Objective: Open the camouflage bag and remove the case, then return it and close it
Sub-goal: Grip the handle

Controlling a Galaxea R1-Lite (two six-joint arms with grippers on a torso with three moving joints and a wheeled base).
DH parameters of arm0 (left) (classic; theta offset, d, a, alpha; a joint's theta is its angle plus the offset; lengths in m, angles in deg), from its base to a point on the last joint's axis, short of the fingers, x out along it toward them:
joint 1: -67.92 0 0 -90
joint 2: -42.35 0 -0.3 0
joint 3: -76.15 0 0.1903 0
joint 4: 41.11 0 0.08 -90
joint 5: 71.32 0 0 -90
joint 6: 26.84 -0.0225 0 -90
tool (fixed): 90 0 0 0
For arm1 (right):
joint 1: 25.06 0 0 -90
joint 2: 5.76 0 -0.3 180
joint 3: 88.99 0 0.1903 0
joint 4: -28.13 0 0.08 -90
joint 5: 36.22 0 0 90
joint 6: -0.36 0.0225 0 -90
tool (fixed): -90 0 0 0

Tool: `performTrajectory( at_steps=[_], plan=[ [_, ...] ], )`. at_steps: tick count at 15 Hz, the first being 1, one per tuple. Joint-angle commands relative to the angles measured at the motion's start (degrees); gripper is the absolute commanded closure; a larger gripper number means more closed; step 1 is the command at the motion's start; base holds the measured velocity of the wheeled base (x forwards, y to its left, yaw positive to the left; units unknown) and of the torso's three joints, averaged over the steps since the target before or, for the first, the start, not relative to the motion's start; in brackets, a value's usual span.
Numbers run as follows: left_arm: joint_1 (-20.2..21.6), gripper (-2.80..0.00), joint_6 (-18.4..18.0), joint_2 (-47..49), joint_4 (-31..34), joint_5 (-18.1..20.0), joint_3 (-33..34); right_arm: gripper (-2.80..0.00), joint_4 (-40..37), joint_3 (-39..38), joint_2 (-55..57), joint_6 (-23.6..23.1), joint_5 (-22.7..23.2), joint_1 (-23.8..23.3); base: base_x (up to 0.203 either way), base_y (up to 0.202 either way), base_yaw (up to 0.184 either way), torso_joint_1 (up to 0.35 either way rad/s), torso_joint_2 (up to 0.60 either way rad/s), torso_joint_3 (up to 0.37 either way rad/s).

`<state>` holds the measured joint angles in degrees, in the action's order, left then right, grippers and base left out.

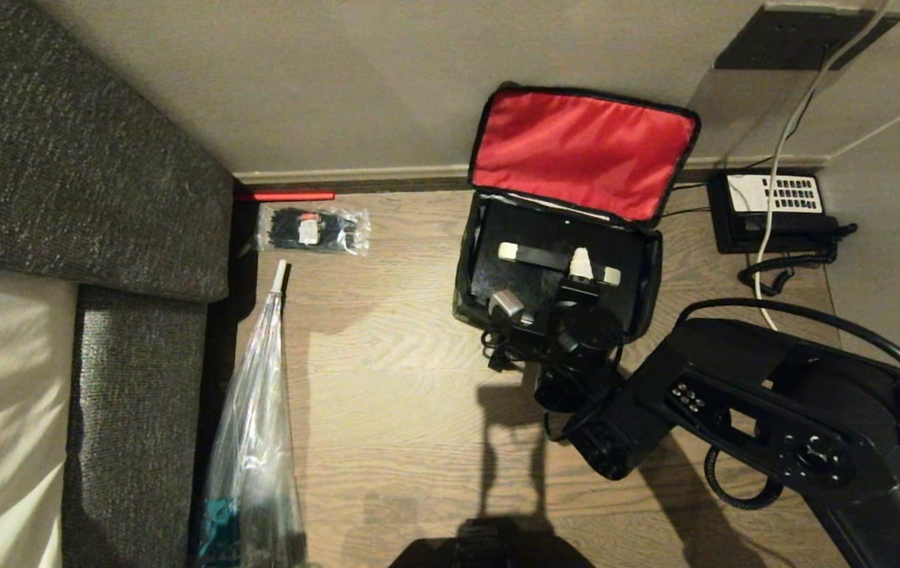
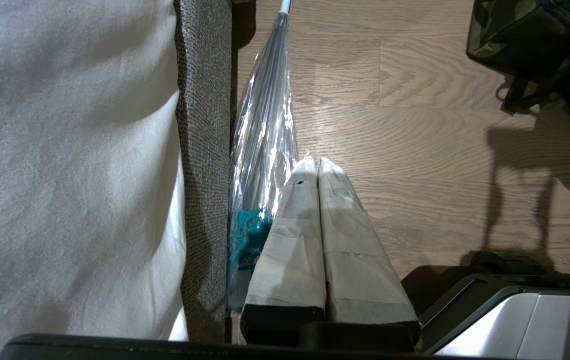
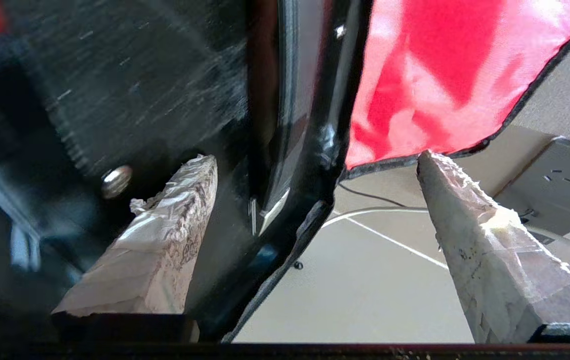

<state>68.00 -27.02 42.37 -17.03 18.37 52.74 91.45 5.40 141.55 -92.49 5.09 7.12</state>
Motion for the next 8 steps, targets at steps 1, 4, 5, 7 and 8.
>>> performTrajectory(
  at_steps=[1, 4, 5, 7, 8],
  plan=[
    [0.01, 0.00, 0.01, -0.02, 0.00, -0.03, 0.05, -2.80, 0.98, 1.53, -0.65, -0.83, 0.11, -0.20, 0.000, 0.000, 0.000, 0.000, 0.00, 0.000],
    [0.01, 0.00, 0.01, -0.02, 0.00, -0.05, -0.04, -2.80, 0.98, 7.40, -0.40, -3.47, 1.09, -2.48, 0.000, 0.000, 0.000, 0.000, 0.00, 0.000],
    [0.01, 0.00, 0.01, -0.02, 0.00, -0.05, -0.03, -2.80, 0.98, 9.29, 0.19, -3.56, 1.23, -2.86, 0.000, 0.000, 0.000, 0.000, 0.00, 0.000],
    [0.01, 0.00, 0.01, -0.02, 0.00, -0.05, -0.04, -2.80, 0.98, 12.63, 2.00, -3.70, 1.39, -4.12, 0.000, 0.000, 0.000, 0.000, 0.00, 0.000],
    [0.01, 0.00, 0.01, -0.02, 0.00, -0.05, -0.01, -2.80, 0.98, 12.98, 2.30, -3.69, 1.35, -4.23, 0.000, 0.000, 0.000, 0.000, 0.00, 0.000]
  ],
)
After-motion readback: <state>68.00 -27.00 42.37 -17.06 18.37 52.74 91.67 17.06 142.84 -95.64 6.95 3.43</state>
